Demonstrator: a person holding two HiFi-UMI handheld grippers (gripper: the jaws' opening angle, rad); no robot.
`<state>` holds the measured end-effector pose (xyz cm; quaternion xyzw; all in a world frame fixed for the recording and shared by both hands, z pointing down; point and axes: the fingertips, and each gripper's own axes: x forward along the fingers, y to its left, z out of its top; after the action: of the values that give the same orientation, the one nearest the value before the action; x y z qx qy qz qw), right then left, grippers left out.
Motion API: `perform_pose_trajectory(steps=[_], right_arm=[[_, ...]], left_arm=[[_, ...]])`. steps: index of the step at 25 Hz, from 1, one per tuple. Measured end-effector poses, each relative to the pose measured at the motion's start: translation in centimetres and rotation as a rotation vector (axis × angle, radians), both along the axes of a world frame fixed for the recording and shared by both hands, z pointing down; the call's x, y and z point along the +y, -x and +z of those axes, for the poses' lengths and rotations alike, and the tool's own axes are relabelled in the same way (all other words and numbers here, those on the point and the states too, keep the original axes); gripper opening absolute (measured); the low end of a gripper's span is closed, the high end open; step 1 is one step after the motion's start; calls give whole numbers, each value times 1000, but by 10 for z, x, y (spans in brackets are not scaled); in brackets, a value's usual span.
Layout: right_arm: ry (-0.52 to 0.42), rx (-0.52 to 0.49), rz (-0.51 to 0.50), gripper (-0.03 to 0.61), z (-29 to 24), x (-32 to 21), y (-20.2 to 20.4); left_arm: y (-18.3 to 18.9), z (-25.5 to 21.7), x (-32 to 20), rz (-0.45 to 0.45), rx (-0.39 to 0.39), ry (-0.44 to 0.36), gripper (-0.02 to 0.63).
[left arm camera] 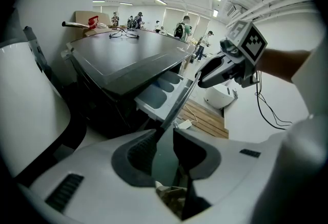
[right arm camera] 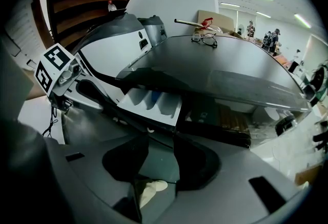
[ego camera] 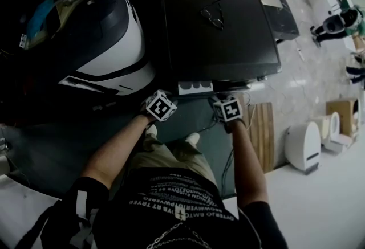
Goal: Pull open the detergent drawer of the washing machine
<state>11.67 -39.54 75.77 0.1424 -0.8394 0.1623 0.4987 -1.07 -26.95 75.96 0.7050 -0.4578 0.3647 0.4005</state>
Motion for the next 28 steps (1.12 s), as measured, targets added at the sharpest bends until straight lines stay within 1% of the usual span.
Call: perform_pose_trajectory(steps=[2, 4, 6, 9, 12, 13, 15, 17, 20, 22, 25, 28], right_arm=[[26, 2, -2, 150, -2, 10, -4], [13, 30, 9, 149, 2, 10, -15], [9, 51, 19, 149, 4, 12, -24], [15, 29, 3, 149, 5, 17, -27], [27, 16, 1, 149, 5, 22, -28], [29, 21, 2, 149, 5, 23, -30], [22, 22, -15, 150, 4, 25, -31], [22, 18, -32, 149, 4, 27, -33], [34, 29, -21, 149, 6, 31, -40], [34, 33, -17, 149, 6, 33, -43], [42, 27, -10, 149, 4, 37, -46], [49, 29, -19, 149, 6, 43, -50]], left_arm=[[-7, 5, 6, -1, 15, 8, 97], [-12, 7, 6, 2, 16, -11, 97], [-16, 8, 9, 1, 17, -7, 97], [-22, 7, 14, 2, 21, 2, 97], [-18, -1, 15, 14, -23, -2, 97], [-19, -1, 16, 15, -25, -2, 97], [-24, 2, 21, 15, -10, 5, 97], [-25, 1, 23, 19, -12, 6, 97], [-32, 5, 27, 20, -2, 7, 97], [-37, 8, 32, 24, 0, 22, 97], [-37, 2, 33, 39, -28, 18, 97], [-46, 6, 40, 34, 0, 33, 97]])
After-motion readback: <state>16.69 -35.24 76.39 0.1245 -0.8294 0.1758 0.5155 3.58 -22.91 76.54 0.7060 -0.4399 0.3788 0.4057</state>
